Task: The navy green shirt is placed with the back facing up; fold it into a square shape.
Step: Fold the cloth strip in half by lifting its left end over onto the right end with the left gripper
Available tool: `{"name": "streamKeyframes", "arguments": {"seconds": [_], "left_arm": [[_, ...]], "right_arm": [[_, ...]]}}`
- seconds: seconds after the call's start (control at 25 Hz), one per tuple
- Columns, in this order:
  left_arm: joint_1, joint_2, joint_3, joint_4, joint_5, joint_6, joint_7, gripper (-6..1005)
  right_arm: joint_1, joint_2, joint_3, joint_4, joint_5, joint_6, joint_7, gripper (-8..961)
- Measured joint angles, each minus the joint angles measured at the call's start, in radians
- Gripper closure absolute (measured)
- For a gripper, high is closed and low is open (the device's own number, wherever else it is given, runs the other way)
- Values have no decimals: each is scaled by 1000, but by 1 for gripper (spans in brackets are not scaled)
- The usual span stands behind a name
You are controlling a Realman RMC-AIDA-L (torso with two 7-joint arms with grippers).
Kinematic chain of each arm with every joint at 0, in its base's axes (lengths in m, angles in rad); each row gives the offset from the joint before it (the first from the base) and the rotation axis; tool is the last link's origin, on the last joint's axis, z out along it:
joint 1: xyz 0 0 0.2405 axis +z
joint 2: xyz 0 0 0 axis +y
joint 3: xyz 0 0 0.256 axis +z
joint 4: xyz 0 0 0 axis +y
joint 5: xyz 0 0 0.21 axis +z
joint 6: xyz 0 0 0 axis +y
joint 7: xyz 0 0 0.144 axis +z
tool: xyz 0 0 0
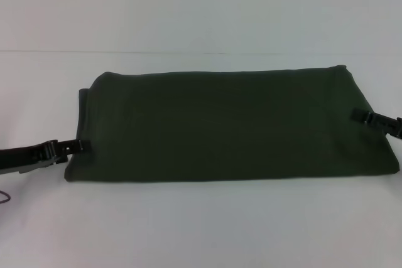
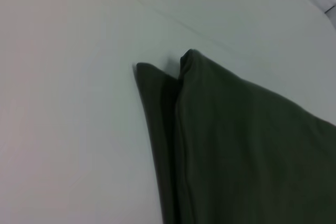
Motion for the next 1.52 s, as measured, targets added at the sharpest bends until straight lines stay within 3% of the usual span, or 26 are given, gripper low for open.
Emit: {"name": "streamKeyframes", "arguments": {"seconds": [0.8, 1.04, 1.52], "left_arm": [[-4, -4, 38, -4, 25, 12, -3, 212], [-16, -1, 42, 0, 92, 9, -18, 212], [-19, 0, 63, 3, 100, 10, -14, 704]], "right_arm": [[14, 5, -23, -7, 0, 1, -2, 9], [13, 7, -23, -8, 0, -2, -1, 9], [9, 0, -23, -10, 0, -16, 0, 22]]}}
